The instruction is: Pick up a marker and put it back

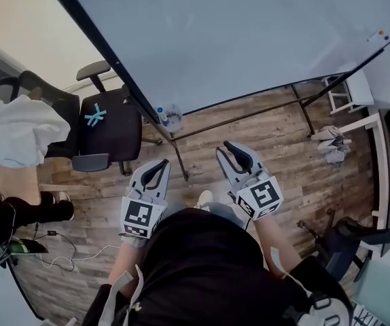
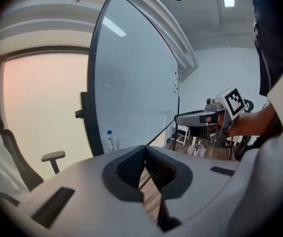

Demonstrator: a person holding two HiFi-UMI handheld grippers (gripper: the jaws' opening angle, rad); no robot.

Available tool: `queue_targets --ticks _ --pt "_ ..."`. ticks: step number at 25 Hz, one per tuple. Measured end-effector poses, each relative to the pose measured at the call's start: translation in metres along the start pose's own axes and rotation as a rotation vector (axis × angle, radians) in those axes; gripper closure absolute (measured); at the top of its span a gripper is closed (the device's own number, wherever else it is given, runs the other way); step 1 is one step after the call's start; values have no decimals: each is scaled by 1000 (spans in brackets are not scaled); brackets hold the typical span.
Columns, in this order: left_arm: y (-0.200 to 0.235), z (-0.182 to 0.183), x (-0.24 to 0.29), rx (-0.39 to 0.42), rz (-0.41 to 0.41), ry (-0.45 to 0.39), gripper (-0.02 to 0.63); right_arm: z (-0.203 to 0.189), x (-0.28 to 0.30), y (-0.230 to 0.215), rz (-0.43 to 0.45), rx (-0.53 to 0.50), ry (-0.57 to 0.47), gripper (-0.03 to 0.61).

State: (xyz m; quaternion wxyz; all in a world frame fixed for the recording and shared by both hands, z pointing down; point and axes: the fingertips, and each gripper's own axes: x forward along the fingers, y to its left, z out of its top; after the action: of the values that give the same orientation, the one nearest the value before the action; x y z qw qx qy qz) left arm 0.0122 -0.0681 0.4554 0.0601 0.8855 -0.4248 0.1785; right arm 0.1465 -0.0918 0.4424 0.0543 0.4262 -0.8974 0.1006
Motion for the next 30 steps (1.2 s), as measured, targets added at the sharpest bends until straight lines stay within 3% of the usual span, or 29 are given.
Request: queue_targets --ticks 3,9,30 --pt "16 -7 -11 -26 60 6 604 0 20 7 47 -12 19 480" --pt "48 -15 -22 -39 98 16 604 -2 56 15 68 -33 39 480" --pt "147 -48 -46 -37 66 34 604 -19 165 48 -6 -88 105 480"
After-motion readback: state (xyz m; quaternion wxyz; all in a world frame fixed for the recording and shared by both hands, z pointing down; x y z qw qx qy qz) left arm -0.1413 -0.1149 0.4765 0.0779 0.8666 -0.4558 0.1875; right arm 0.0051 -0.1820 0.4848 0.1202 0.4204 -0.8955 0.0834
